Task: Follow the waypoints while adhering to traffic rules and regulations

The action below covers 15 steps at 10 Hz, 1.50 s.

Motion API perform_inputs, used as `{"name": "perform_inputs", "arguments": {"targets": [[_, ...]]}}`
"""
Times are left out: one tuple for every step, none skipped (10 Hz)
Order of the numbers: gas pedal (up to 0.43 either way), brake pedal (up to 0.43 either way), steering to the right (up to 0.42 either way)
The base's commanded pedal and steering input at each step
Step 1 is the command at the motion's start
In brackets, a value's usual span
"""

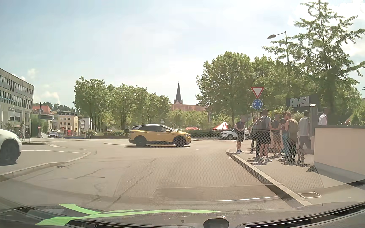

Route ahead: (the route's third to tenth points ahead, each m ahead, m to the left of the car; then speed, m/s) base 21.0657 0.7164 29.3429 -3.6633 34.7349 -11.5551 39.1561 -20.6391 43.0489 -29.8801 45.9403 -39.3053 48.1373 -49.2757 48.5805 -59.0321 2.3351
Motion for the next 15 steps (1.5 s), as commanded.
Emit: {"name": "perform_inputs", "arguments": {"targets": [[0.008,0.000,-0.002],[0.020,0.000,-0.002],[0.039,0.000,-0.002],[0.047,0.000,-0.002],[0.047,0.000,-0.002],[0.067,0.000,-0.003],[0.079,0.000,-0.005],[0.087,0.000,-0.006],[0.087,0.000,-0.007],[0.087,0.000,-0.008],[0.079,0.000,-0.008],[0.059,0.000,-0.007],[0.047,0.000,-0.008],[0.039,0.000,-0.009],[0.039,0.000,-0.009]]}}
